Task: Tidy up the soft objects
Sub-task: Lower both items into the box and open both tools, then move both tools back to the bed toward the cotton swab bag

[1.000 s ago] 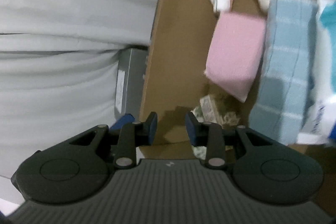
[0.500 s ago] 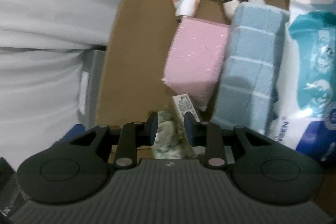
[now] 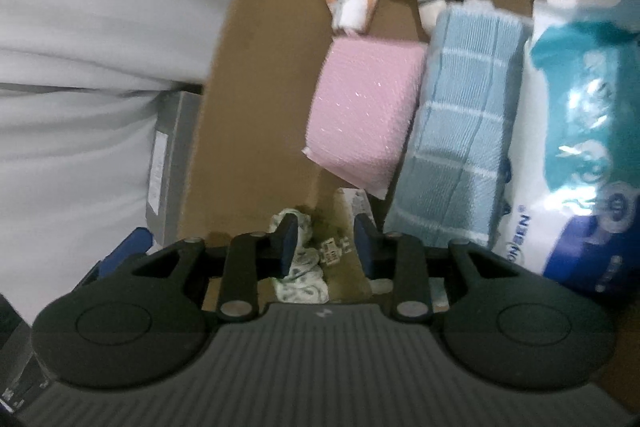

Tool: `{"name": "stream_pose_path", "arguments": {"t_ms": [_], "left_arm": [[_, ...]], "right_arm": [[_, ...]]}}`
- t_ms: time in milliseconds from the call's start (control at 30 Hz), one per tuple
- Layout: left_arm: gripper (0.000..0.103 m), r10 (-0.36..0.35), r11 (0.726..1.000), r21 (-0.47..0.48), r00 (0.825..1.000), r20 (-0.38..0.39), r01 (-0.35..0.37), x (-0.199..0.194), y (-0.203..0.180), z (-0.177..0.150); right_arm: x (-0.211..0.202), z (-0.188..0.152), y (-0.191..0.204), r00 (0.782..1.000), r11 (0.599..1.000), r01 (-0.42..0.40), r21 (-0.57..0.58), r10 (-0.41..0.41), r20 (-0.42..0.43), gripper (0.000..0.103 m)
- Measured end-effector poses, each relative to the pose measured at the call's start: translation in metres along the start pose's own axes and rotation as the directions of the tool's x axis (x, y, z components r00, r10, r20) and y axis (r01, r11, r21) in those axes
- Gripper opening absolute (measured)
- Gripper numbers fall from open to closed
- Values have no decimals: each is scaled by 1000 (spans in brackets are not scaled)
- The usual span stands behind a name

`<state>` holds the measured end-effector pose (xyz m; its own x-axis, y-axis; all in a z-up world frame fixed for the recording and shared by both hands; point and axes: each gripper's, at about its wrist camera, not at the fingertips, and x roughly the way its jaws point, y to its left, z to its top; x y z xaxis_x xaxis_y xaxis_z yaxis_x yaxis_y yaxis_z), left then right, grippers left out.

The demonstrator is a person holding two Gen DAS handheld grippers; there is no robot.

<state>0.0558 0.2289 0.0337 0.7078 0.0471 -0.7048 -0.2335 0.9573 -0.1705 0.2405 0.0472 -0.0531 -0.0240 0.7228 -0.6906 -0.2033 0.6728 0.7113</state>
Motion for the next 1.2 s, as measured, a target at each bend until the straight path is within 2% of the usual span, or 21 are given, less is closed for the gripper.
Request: {"name": "stream_pose_path", "arguments": {"t_ms": [67, 167, 400, 500, 700, 933, 1200], "left_arm": [[80, -3, 1000, 3, 1000, 13, 3, -4, -5, 0], [83, -18, 1000, 6, 999, 33, 18, -10, -15, -1], [89, -99, 995, 29, 994, 43, 98, -17, -43, -8], [89, -135, 989, 61, 990, 40, 133, -20, -61, -12], [94, -198, 972, 141, 979, 46, 190, -29, -103, -21], [95, -252, 947, 210, 968, 11, 244, -24, -152, -31], [95, -303, 902, 301, 951, -66, 309, -8, -221, -36]], "right_arm": [[-17, -3, 1, 999, 1000, -13, -17, 13, 30, 36], [-43, -11, -2, 995, 998, -44, -35, 47, 87, 47], [-109, -43, -21, 966, 993, -102, -51, 111, 235, 59], [-136, -61, -35, 940, 991, -123, -56, 135, 314, 67], [-192, -98, -63, 877, 989, -134, -70, 151, 456, 76], [-230, -145, -117, 832, 991, -135, 17, 105, 544, 79], [-264, -185, -189, 766, 973, -170, 156, 31, 642, 79]]}}
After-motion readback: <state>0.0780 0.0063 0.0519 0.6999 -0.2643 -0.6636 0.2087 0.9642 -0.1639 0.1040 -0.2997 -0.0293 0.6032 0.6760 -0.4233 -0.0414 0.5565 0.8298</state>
